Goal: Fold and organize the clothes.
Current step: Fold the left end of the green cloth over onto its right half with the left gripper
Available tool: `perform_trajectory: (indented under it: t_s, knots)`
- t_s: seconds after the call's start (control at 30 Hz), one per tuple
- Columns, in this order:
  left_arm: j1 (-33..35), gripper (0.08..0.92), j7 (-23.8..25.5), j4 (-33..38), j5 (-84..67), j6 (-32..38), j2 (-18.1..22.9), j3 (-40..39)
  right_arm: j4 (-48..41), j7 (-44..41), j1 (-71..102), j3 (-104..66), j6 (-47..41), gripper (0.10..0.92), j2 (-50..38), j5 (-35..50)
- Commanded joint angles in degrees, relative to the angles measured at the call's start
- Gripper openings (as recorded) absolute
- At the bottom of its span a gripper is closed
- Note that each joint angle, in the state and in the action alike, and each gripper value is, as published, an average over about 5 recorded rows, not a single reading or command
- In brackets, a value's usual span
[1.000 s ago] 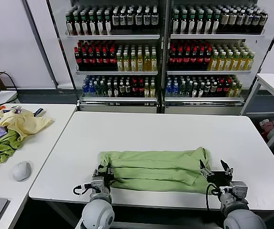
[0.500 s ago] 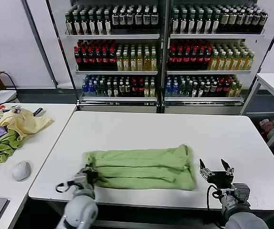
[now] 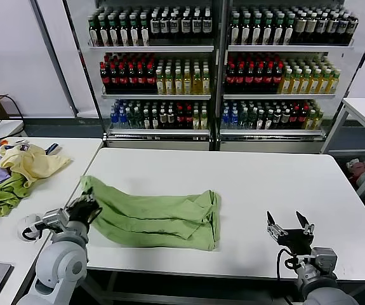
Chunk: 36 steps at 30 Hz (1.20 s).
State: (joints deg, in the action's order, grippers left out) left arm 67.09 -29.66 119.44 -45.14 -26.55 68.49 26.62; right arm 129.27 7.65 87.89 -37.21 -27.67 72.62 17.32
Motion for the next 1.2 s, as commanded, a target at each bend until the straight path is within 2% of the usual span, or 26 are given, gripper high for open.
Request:
perform_trajectory:
  t_s: [0.03, 0.37, 0.53, 0.7, 0.8, 0.97, 1.2]
  knots:
    - [-3.1, 0.135, 0.4, 6.4, -9.5, 0.6, 9.8, -15.8, 1.2, -0.1, 1.7, -0.4, 0.2, 0.823, 0.4, -0.4]
    - [-10.1, 0.135, -0.4, -10.5, 1.0, 1.8, 19.2, -28.5, 0.5, -0.4, 0.6, -0.4, 0.9, 0.823, 0.3, -0.3]
    - [-12.3, 0.135, 0.5, -15.5, 2.7, 2.1, 20.4, -30.9, -0.3, -0.6, -0.4, -0.1, 1.0, 0.823, 0.3, -0.3]
    - [-12.5, 0.141, 4.5, -16.8, 4.5, 2.0, 20.5, -33.0, -1.0, -0.6, -1.4, 0.2, 0.9, 0.823, -0.1, -0.1]
    - [-12.2, 0.191, 7.0, -16.4, 4.8, 2.9, 20.3, -33.5, -1.5, -0.6, -2.2, 0.3, 0.8, 0.823, -0.5, 0.2]
    - [-10.9, 0.334, 9.0, -12.8, 1.6, 3.8, 18.7, -32.3, -2.2, -0.6, -3.0, 0.5, 0.8, 0.823, -0.9, 0.6]
    - [-5.9, 0.533, 8.0, -6.2, -0.8, 6.5, 12.8, -24.6, -3.0, -0.6, -3.9, 0.8, 0.8, 0.823, -1.0, 0.8]
